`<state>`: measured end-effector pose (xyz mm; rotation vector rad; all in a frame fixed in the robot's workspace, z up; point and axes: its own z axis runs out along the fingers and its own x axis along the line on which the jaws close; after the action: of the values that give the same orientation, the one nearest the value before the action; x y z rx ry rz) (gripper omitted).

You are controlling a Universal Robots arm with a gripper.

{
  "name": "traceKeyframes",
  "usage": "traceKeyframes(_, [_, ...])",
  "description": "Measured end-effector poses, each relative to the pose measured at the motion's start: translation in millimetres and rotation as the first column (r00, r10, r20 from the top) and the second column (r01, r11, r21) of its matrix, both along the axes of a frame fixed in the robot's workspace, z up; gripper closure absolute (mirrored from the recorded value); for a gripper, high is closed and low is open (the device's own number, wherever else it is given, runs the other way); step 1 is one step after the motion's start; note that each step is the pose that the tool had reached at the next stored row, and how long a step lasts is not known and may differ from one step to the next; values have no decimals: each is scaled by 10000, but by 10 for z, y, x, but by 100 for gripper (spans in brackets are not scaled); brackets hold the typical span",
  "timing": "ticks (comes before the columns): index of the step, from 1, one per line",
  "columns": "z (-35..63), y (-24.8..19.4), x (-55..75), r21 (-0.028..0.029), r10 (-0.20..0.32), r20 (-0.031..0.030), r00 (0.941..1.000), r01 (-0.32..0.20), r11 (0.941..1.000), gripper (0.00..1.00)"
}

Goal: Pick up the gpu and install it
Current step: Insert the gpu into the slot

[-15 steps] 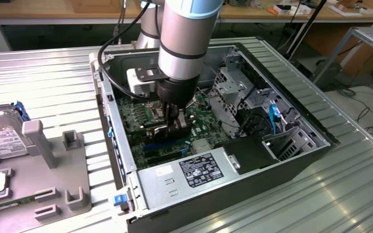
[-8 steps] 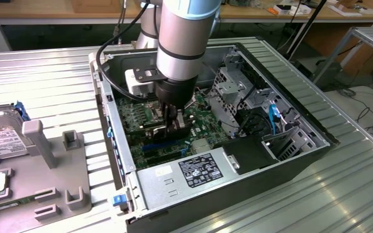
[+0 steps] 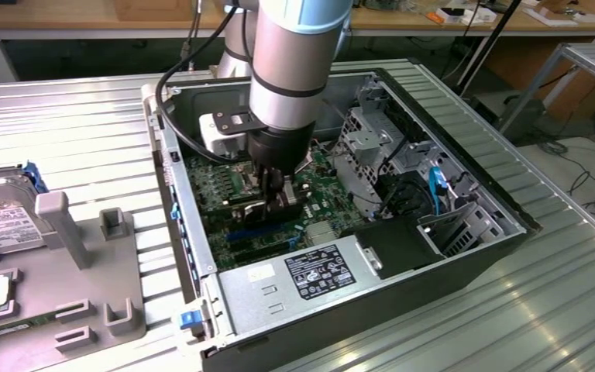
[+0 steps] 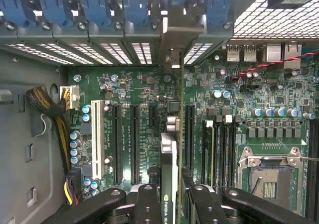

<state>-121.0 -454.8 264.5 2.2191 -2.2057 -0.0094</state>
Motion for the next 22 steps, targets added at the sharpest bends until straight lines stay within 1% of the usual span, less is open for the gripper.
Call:
traceKeyframes(4, [-17, 0, 0, 18, 54, 0, 10000, -54, 10000, 73])
traceKeyframes(7, [-37, 0, 0, 14, 57, -2, 10000, -57, 10000, 73])
traceKeyframes(15, [-42, -1, 0, 14, 57, 0, 10000, -57, 10000, 73])
traceKeyframes(19, [-96, -7, -1, -3, 56, 38, 10000, -56, 10000, 73])
traceKeyframes(22, [-126, -12, 0, -7, 57, 56, 10000, -57, 10000, 73])
